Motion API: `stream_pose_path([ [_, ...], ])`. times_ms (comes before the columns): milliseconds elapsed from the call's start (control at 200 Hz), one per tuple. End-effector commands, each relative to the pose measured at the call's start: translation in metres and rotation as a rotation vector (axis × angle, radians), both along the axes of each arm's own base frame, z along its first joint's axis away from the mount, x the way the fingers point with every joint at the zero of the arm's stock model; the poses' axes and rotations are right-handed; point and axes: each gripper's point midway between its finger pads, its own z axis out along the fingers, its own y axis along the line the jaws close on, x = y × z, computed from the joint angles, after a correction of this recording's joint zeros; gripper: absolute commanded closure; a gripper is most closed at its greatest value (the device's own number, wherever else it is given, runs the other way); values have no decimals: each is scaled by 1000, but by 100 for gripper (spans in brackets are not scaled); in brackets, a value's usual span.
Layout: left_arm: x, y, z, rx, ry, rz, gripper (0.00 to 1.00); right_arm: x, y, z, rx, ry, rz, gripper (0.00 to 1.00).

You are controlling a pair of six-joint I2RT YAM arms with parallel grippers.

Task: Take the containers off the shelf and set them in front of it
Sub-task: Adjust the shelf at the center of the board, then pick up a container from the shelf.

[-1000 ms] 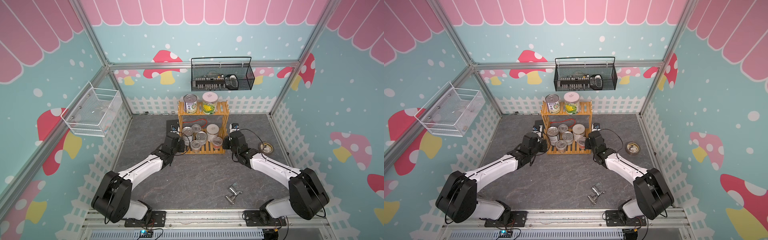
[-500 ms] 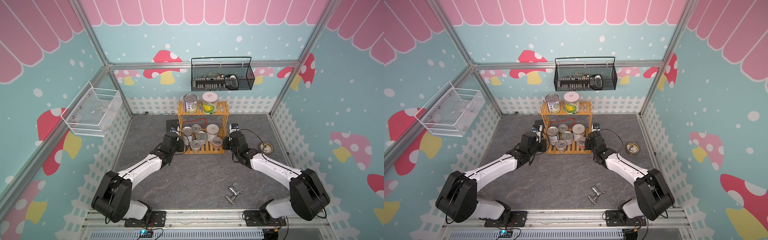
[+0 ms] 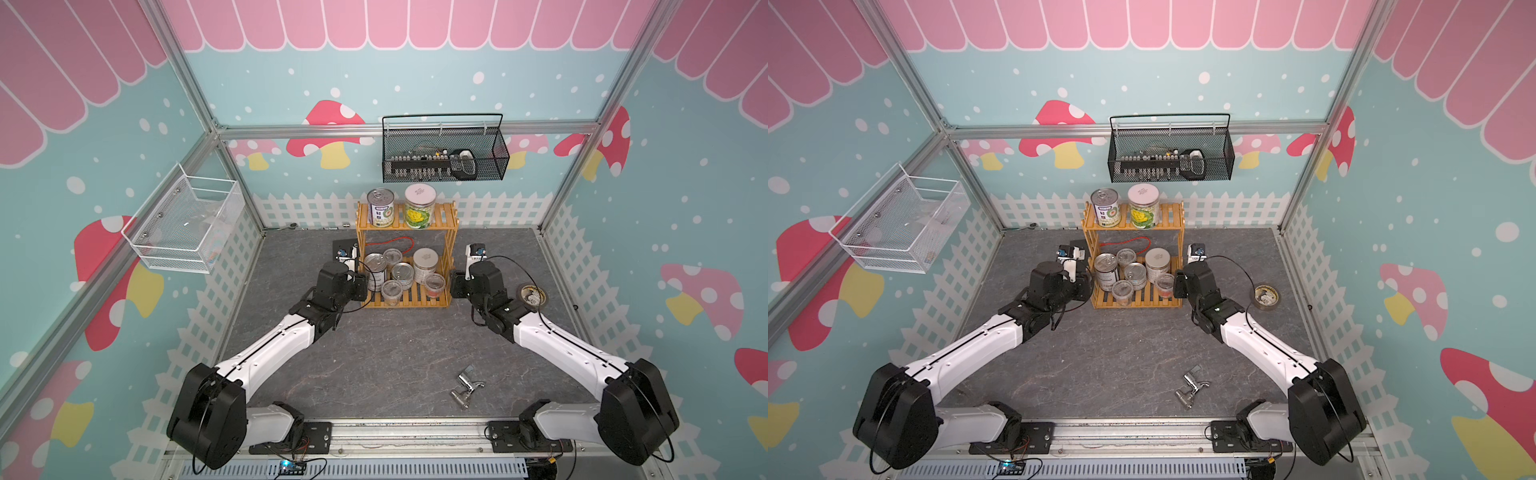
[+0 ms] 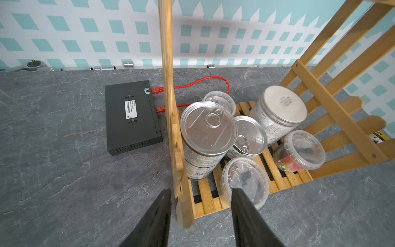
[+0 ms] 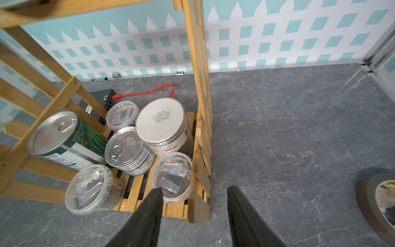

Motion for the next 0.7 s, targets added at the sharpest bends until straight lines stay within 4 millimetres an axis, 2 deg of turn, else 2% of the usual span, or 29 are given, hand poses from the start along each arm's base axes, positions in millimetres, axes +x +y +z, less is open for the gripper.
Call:
stream_pose_path([
  [0,-4,-3,40,-10,-68,-38,44,-11,-3,16,-21,-28,28,39],
  [205,-4,-16,109,-4,-198,-141,24,-29,10,62,-42,-129,186,20],
  [325,4,-33,135,11,-236,-239,15,-38,16,85,-56,-194,267,11],
  [360,8,-37,139,26,-242,-256,12,-41,17,91,-60,-214,283,8],
  [375,14,-29,141,35,-245,-241,11,-41,18,93,-61,-220,290,7],
  [475,31,-28,148,44,-255,-264,6,-45,19,106,-74,-259,325,2],
  [695,65,-32,154,29,-242,-304,2,-43,21,130,-83,-314,381,1],
])
